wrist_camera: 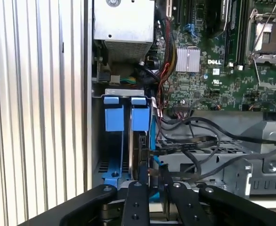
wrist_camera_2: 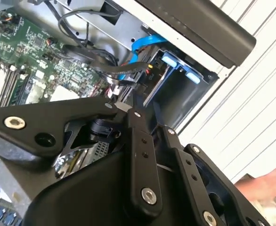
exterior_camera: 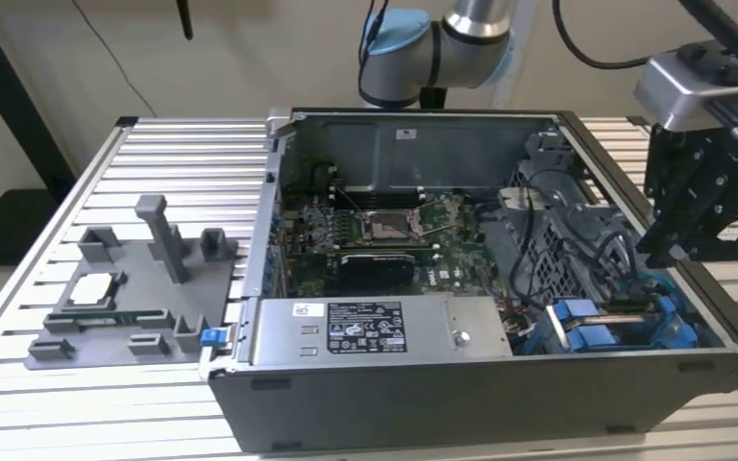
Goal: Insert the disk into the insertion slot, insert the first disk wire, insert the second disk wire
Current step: 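Insert the second disk wire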
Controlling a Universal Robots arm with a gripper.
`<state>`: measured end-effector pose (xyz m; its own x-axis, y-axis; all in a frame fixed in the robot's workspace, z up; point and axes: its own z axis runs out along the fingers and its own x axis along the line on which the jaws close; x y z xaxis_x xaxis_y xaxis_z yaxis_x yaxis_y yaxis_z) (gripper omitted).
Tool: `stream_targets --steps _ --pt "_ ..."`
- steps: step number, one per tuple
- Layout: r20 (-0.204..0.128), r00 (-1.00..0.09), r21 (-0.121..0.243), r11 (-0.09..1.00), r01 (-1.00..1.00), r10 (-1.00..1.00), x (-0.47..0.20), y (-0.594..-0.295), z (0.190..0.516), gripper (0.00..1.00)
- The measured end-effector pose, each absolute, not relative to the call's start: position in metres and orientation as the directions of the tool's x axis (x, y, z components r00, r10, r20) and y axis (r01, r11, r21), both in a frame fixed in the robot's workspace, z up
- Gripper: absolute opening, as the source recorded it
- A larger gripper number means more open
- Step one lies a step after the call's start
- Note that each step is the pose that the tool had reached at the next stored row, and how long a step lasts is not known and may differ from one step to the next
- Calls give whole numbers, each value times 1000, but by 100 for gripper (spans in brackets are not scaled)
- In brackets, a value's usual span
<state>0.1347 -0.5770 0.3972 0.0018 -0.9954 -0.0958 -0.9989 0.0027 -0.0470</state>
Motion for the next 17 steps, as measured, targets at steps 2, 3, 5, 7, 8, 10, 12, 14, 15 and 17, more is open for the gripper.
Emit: stream_targets --steps 2,3,5,7,8,10,12,14,15,17 --pt "-96 2 -47 3 -999 -995 135 -577 404 100" --pt "-96 2 -47 3 -999 -995 135 -577 408 100" --pt "-96 2 -47 3 -999 -995 135 -577 414 100" --pt "-96 2 -47 3 -999 -995 135 -577 420 100" --pt "-96 2 -47 3 -999 -995 135 -577 421 100" --pt "-96 2 -47 3 -999 -995 135 -577 423 100" --pt "-96 2 -47 3 -999 -995 135 -577 423 100" --pt "-96 2 -47 3 -999 -995 135 -577 423 100" --pt "-96 2 -47 3 -999 -995 135 -577 424 100" --pt "-96 2 -47 3 -999 -995 135 -577 424 100"
